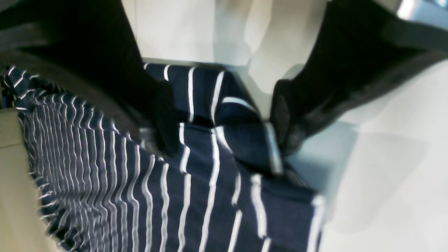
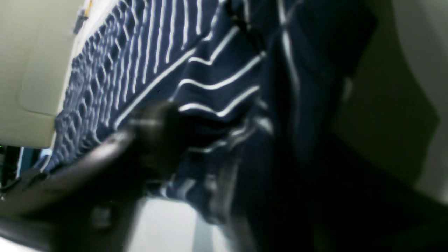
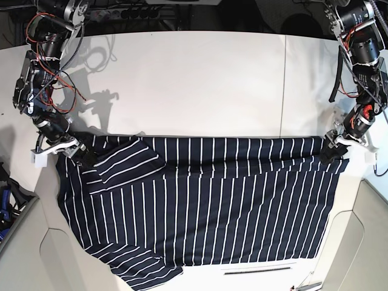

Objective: Fold the T-shirt properly
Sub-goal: 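Lower the shirt flat with both grippers and release it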

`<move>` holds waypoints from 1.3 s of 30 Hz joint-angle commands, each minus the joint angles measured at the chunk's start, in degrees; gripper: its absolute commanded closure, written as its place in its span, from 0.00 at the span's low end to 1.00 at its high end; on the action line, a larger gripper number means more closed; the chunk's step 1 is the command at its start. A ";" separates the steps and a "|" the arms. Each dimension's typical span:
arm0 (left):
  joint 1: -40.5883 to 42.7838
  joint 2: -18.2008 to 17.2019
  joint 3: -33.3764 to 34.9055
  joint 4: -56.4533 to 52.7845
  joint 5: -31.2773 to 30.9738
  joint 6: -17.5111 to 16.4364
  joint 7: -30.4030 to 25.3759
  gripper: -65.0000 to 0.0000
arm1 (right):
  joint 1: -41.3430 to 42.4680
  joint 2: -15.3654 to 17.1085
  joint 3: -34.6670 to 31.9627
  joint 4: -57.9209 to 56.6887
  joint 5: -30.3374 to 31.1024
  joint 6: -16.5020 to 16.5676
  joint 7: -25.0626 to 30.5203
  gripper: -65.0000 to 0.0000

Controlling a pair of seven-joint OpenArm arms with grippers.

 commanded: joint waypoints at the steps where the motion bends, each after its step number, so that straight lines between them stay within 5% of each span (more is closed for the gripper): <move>1: -0.85 -1.11 -0.02 0.46 -0.17 -0.04 0.61 0.66 | 0.94 0.68 0.11 0.55 0.35 0.52 0.20 0.69; 4: -0.85 -1.11 -0.02 0.46 -0.24 -0.11 2.16 1.00 | 0.98 0.66 0.11 0.57 0.61 0.72 0.17 1.00; 17: -0.63 -5.01 -0.04 11.17 -6.88 -1.89 15.76 1.00 | -3.39 0.85 0.26 16.26 2.82 0.72 -11.04 1.00; 22: 1.01 -6.32 -0.72 12.17 -8.98 -1.89 16.63 1.00 | -7.69 1.01 0.26 23.87 3.26 0.70 -13.68 1.00; 39: 25.29 -6.82 -8.33 26.58 -21.40 -1.89 22.53 1.00 | -22.82 7.76 1.03 31.65 11.69 0.72 -18.53 1.00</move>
